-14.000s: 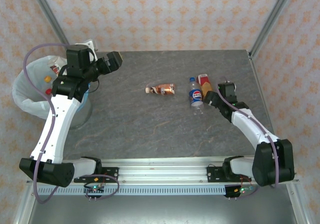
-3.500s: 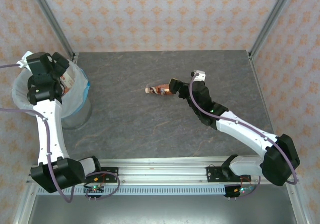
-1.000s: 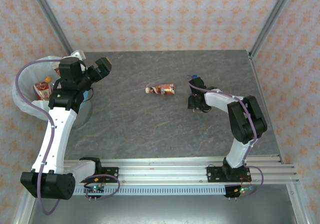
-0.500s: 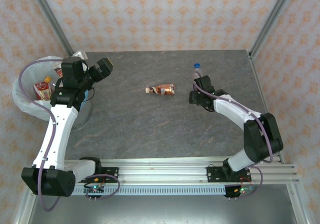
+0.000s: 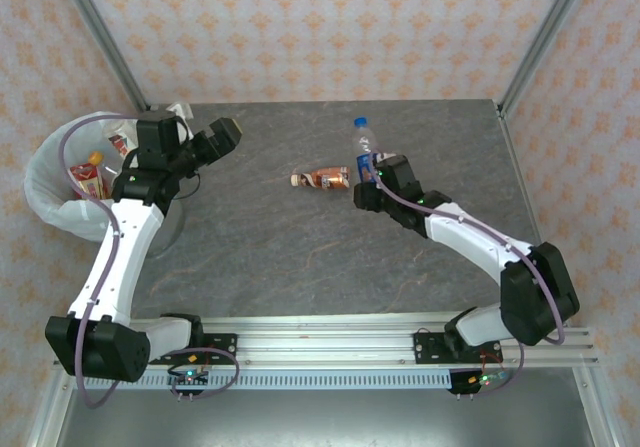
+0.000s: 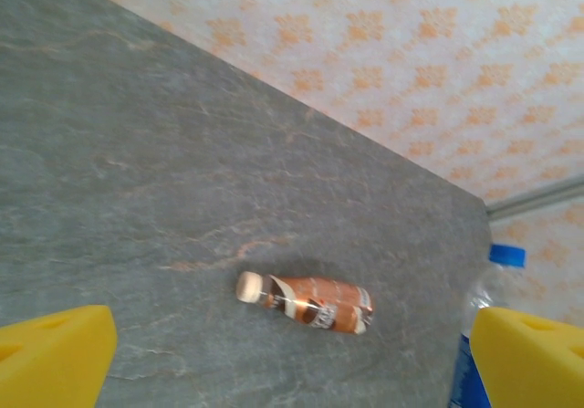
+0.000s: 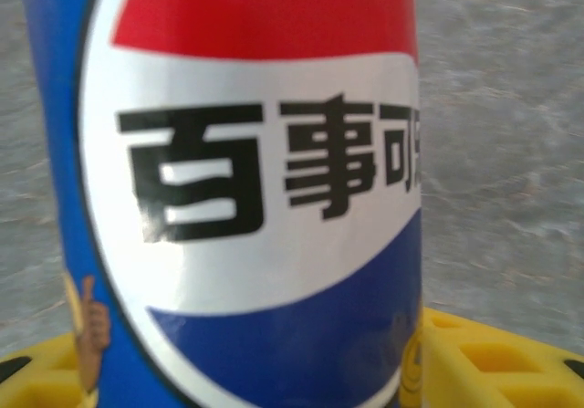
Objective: Put the plastic bottles in the bin
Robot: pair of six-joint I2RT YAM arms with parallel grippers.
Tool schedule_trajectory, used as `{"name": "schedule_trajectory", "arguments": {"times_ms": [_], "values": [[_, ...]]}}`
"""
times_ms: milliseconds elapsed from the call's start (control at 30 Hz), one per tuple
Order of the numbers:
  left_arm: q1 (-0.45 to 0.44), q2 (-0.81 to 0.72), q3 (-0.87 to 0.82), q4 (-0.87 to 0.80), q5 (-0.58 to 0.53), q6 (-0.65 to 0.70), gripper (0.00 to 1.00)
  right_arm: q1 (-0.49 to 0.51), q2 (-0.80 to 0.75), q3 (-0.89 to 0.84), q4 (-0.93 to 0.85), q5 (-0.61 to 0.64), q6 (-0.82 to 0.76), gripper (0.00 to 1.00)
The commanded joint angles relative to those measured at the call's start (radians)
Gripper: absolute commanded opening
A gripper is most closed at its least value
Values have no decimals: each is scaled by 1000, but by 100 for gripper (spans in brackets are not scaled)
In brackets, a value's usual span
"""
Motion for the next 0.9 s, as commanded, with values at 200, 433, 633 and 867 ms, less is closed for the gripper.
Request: {"name": "schedule_trajectory", "arguments": {"times_ms": [200, 433, 633, 867], "values": [[-78, 85, 29, 169, 225, -52, 100, 93, -10, 65, 197, -137, 14, 38], [-114, 150, 66, 260, 323, -93, 100, 102, -21, 92, 222, -227, 56, 38], [-218, 201, 90, 342, 348, -90, 100, 160, 0, 119, 288, -269, 86, 38], [-311, 266, 142, 247, 169, -56, 100, 211, 37, 142, 370, -294, 104, 38]]}}
